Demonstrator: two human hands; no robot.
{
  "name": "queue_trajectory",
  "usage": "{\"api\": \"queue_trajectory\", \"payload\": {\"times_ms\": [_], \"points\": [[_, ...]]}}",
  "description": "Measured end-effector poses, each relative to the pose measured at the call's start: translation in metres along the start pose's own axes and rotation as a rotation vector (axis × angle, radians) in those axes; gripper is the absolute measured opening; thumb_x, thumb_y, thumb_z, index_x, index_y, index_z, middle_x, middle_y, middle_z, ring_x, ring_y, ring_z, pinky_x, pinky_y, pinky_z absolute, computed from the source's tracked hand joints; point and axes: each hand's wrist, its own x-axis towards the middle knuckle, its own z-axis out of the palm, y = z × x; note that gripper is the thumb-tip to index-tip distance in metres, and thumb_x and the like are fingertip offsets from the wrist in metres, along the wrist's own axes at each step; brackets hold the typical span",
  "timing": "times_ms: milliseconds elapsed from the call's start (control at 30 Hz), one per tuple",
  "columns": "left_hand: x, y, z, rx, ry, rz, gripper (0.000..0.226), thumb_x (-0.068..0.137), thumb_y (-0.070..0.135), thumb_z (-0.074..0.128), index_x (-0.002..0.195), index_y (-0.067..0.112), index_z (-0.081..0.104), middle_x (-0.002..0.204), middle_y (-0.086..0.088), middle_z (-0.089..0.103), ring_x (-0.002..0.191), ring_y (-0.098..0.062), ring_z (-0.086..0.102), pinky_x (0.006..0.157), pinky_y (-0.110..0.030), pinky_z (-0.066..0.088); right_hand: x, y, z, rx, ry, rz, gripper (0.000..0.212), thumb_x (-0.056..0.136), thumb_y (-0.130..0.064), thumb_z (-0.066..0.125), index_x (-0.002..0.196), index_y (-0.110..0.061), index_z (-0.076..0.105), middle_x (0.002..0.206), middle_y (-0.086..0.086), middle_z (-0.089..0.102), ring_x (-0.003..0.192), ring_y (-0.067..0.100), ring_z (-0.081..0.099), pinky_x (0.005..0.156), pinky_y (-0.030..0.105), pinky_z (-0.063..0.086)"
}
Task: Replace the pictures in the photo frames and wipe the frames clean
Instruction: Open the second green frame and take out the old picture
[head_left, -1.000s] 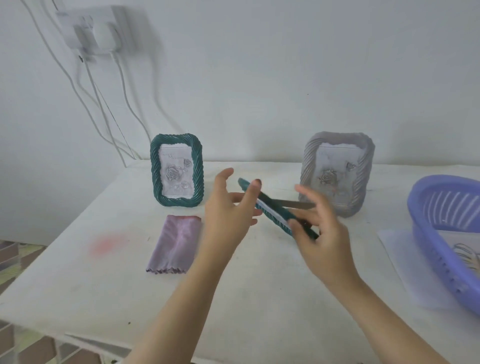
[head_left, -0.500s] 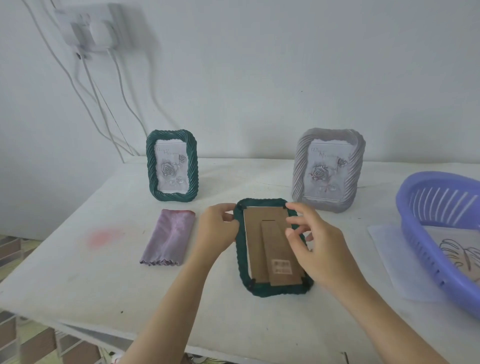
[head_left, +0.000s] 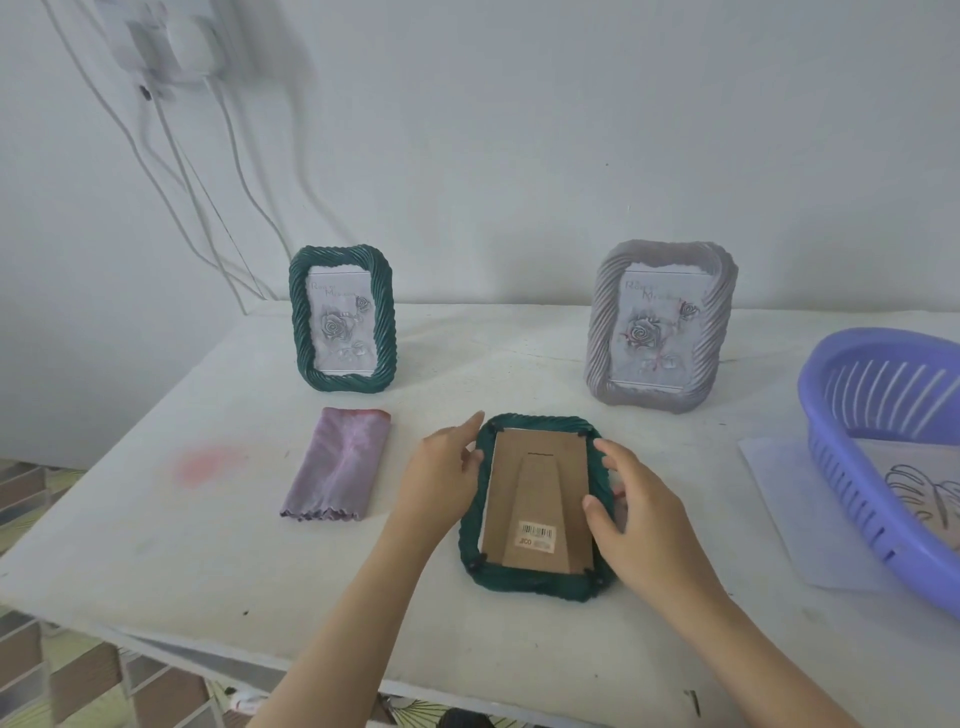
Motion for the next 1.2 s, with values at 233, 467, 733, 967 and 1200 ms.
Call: {"api": "queue_trajectory", "payload": {"times_ms": [233,467,733,967,1200], "points": [[-0.010,-0.010,0.002,-0.029,-0.061,0.161,0.054,0.095,0.041,0.040,0.143,0.017,0.032,0.142,0.006,0.039,0.134,-0.012,0.031,0.108,-0.022,0.024,0.002,-0.001,0.001,0.026,0.001,0.009,0.058,0.085,-0.040,0.057,0.137,-0.029,0.034,0.133,-0.007,0.046,0.121,0.012,0.043,0.096,0.022,0.035],[-0.026,-0.018,0.010,0.116,-0.231,0.241,0.096,0.071,0.079,0.031,0.147,0.030,0.000,0.154,0.013,-0.002,0.142,-0.003,-0.003,0.116,-0.026,-0.005,0.012,-0.001,0.000,-0.083,-0.100,-0.034,0.087,0.073,-0.061,0.062,0.143,-0.028,0.022,0.148,-0.009,0.029,0.134,0.014,0.026,0.106,0.025,0.023],[-0.028,-0.020,0.012,0.233,-0.176,0.224,0.107,0.065,0.084,0.030,0.149,0.024,0.001,0.155,0.013,-0.002,0.138,-0.001,-0.013,0.115,-0.028,-0.010,0.020,0.002,-0.001,-0.254,-0.229,-0.060,0.102,0.064,-0.071,0.060,0.144,-0.036,0.009,0.156,-0.005,0.008,0.141,0.014,0.007,0.113,0.032,0.009],[-0.016,-0.017,0.006,0.333,-0.228,0.240,0.118,0.057,0.089,0.029,0.149,0.021,-0.001,0.156,0.009,-0.002,0.142,-0.011,-0.017,0.113,-0.036,-0.017,0.027,0.009,-0.001,-0.281,-0.258,-0.028,0.121,0.044,-0.090,0.043,0.145,-0.030,0.011,0.155,-0.008,0.010,0.141,0.013,0.011,0.115,0.033,0.011],[-0.004,-0.014,-0.001,0.395,-0.267,0.282,0.121,0.052,0.091,0.031,0.148,0.023,0.002,0.149,0.005,0.009,0.141,-0.014,-0.009,0.111,-0.039,-0.021,0.031,0.011,0.000,-0.333,-0.280,-0.014,0.132,0.034,-0.101,0.023,0.145,-0.031,0.011,0.154,-0.011,0.007,0.140,0.012,0.008,0.113,0.034,0.008]]}}
